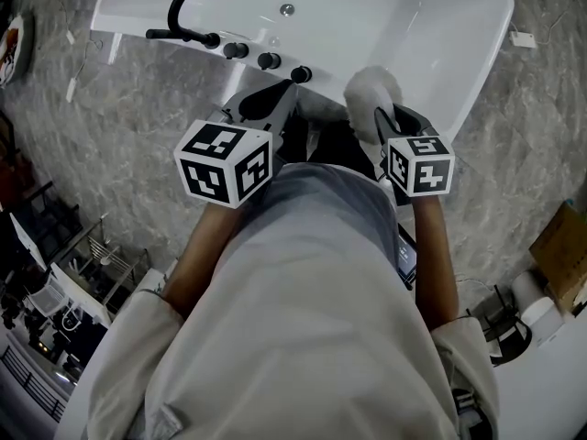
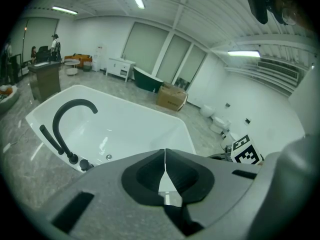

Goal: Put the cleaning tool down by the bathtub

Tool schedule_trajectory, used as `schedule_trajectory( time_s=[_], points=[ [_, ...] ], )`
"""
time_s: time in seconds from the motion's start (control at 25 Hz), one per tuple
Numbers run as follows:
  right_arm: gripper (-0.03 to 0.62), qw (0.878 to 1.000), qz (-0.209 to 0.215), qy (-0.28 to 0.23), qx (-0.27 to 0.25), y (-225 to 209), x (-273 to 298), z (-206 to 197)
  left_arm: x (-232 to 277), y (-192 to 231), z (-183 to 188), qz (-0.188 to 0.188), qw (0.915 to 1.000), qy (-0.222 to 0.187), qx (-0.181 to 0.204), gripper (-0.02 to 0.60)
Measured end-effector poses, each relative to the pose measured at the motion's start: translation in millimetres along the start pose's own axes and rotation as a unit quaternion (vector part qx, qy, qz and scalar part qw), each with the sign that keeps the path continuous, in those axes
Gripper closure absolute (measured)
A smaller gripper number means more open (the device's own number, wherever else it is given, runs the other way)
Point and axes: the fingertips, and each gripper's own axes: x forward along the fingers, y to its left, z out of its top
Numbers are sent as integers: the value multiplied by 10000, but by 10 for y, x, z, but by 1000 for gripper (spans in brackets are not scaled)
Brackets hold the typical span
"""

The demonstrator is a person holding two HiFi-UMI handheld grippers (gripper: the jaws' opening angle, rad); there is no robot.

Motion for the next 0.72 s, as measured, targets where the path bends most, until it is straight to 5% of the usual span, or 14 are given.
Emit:
schedule_trajectory(
  time_s=[0.72],
  points=[
    [510, 9982, 119, 581, 75, -61, 336, -360, -113, 165, -39, 92, 9999, 32, -113, 572]
  ],
)
